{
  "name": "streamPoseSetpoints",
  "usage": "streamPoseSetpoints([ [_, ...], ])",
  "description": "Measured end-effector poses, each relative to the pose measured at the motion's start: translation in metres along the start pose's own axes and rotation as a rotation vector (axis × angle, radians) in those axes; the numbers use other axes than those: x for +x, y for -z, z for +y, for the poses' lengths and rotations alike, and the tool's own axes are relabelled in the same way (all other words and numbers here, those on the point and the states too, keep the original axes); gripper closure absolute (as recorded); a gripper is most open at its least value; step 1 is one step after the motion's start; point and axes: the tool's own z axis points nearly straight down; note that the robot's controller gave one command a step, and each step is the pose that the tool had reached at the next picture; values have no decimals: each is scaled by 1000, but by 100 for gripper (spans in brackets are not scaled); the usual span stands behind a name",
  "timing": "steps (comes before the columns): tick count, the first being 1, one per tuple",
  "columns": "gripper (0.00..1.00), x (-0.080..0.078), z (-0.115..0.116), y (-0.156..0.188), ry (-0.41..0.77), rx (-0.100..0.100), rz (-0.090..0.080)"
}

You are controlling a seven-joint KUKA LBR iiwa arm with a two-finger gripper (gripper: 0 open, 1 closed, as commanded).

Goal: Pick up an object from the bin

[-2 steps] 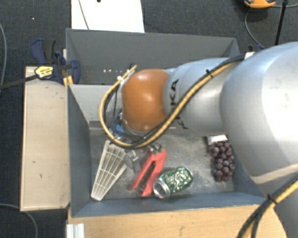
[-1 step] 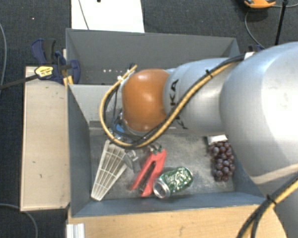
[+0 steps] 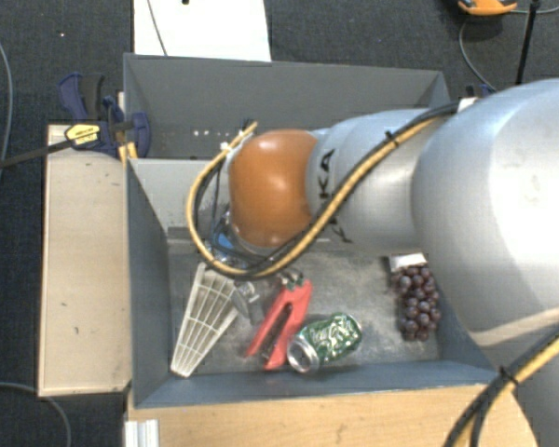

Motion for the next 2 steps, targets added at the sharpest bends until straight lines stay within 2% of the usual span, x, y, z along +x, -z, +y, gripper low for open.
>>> streamPoseSetpoints([
  [2,100,0,0,0,-4,0,1],
])
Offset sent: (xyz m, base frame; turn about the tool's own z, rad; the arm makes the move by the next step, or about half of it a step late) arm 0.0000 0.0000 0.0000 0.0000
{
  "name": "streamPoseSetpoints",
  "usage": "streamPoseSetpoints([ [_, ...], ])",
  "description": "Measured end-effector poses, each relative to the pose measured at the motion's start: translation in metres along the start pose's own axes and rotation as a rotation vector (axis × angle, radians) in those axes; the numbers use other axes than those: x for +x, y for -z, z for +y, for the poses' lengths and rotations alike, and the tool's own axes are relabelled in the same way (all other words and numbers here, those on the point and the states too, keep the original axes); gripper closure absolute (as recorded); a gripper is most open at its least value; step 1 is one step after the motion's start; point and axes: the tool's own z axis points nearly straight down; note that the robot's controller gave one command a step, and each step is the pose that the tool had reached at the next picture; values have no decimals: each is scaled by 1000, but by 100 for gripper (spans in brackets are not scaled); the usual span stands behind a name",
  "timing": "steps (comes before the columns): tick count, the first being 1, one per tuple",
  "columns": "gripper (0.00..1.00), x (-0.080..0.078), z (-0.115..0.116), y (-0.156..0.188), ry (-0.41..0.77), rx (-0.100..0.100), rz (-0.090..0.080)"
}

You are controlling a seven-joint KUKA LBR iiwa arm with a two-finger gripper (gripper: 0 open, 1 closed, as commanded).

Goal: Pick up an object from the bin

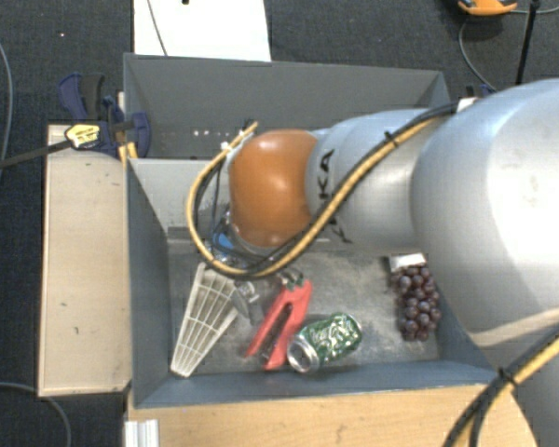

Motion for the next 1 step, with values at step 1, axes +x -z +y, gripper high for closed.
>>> streamPoseSetpoints([
  [1,100,0,0,0,-2,0,0],
])
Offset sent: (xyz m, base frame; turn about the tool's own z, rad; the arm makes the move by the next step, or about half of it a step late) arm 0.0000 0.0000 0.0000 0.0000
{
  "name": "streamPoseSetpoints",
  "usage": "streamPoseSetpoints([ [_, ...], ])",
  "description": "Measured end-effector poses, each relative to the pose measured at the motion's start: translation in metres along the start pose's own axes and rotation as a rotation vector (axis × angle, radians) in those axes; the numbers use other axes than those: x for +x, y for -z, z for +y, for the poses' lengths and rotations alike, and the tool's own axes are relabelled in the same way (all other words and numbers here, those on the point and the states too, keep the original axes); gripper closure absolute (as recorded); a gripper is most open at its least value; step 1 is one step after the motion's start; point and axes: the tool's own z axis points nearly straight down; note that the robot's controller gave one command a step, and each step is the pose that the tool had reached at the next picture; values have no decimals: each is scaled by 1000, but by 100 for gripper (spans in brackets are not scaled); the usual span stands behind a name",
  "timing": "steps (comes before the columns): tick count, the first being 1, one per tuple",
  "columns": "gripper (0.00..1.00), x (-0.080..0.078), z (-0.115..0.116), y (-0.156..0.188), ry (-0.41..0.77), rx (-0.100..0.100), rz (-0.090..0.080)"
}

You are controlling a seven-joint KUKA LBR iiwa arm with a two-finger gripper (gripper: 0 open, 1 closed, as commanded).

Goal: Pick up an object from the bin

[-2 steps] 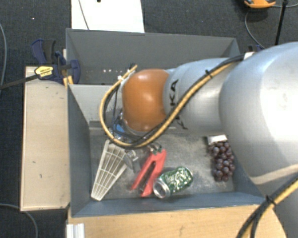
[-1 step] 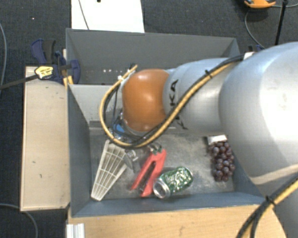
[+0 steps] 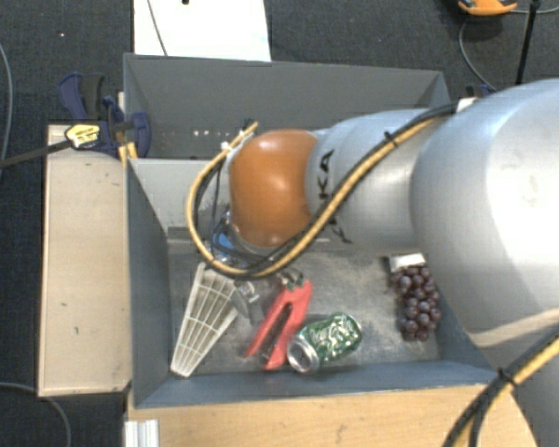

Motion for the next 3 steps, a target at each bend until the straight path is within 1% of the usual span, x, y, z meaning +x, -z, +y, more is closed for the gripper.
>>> streamPoseSetpoints([
  [3,100,0,0,0,1,0,0],
])
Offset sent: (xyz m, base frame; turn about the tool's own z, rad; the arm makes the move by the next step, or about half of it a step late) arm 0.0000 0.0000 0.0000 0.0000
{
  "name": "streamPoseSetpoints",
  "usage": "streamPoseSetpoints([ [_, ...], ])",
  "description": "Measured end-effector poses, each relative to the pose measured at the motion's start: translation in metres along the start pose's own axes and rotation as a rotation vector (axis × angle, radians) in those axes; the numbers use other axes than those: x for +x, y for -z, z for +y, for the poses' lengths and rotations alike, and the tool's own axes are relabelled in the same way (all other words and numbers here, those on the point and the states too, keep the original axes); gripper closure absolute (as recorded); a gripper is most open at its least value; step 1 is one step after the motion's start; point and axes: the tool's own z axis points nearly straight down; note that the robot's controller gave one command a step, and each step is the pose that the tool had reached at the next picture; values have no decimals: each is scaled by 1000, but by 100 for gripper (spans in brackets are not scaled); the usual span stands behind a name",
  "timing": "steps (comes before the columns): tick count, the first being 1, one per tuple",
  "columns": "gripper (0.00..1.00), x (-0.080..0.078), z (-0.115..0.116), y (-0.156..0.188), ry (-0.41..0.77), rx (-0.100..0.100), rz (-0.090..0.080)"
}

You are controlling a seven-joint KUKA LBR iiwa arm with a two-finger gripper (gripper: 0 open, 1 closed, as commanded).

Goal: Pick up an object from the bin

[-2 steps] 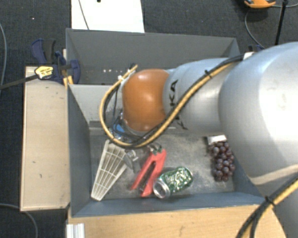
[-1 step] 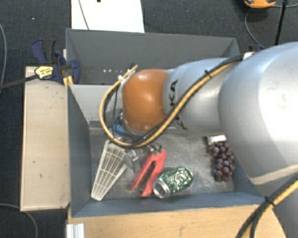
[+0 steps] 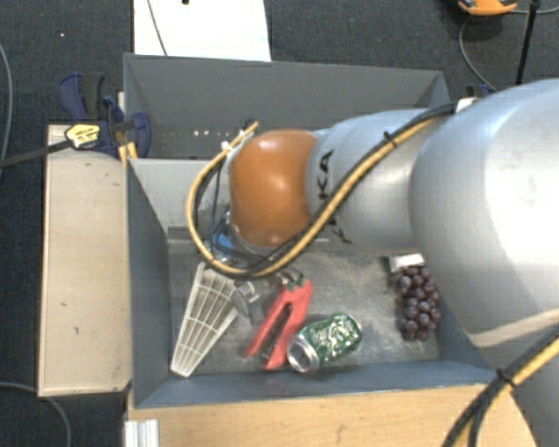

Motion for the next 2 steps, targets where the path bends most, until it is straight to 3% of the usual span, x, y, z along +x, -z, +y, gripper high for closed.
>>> streamPoseSetpoints([
  [1,100,0,0,0,-1,0,0],
  [2,0,0,0,0,-1,0,0],
])
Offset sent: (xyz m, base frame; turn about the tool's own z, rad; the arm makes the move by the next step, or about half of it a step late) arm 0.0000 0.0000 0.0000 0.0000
